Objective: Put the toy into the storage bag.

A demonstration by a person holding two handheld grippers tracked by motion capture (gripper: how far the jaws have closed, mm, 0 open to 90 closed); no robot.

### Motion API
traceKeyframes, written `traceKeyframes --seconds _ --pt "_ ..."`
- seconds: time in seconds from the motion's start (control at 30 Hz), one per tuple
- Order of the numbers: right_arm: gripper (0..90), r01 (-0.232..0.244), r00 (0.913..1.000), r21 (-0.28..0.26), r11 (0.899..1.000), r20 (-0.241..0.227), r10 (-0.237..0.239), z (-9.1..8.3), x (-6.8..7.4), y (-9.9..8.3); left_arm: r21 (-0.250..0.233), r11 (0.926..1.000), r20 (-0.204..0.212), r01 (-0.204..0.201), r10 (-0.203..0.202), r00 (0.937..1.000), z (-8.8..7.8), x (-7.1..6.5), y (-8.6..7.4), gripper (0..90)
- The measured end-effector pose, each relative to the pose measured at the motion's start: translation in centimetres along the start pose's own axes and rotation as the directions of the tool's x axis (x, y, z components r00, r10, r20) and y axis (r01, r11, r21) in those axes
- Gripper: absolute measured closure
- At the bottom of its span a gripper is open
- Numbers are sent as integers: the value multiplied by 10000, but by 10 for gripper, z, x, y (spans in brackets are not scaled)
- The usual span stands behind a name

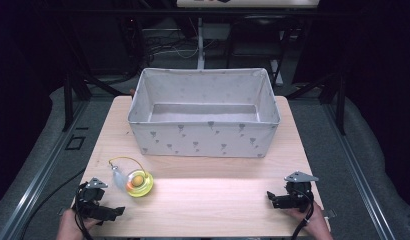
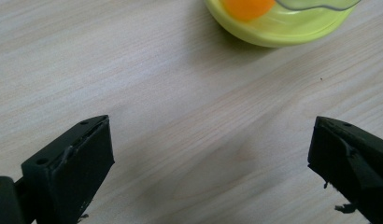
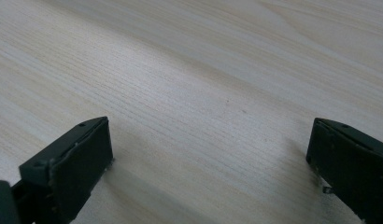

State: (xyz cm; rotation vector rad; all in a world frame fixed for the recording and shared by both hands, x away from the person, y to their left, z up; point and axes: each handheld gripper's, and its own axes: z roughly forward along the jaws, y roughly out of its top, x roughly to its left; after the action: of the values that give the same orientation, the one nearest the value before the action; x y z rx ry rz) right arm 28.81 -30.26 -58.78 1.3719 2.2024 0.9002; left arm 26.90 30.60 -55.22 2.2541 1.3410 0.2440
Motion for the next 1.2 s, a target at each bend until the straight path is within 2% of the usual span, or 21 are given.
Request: traceKeyframes --seconds 0.03,0.13,0.17,0.4,0.63,0.8,1.2 --pt "0 3 10000 -1 10000 1 -3 0 0 0 -22 9999 76 116 -116 9999 -1 -1 1 3" --pt "0 2 10000 -2 10000 3 -2 0 0 0 -2 9999 130 111 -111 9999 -3 -1 2 4" --pt "0 0 10000 -2 10000 5 0 0 0 0 -13 9997 190 243 -243 9995 -4 -1 2 4" --pt "0 5 10000 1 10000 6 -5 0 0 0 107 9994 470 319 -324 9984 -14 -3 6 4" --pt "0 5 10000 0 10000 7 -5 0 0 0 228 9993 524 306 -317 9981 -25 -4 12 4" --pt "0 3 10000 -6 10000 8 -3 0 0 0 103 9998 555 177 -183 9983 -39 -7 19 15" --pt "0 19 10000 24 10000 10 -19 0 0 0 225 9976 421 -661 651 9970 -75 -11 54 4"
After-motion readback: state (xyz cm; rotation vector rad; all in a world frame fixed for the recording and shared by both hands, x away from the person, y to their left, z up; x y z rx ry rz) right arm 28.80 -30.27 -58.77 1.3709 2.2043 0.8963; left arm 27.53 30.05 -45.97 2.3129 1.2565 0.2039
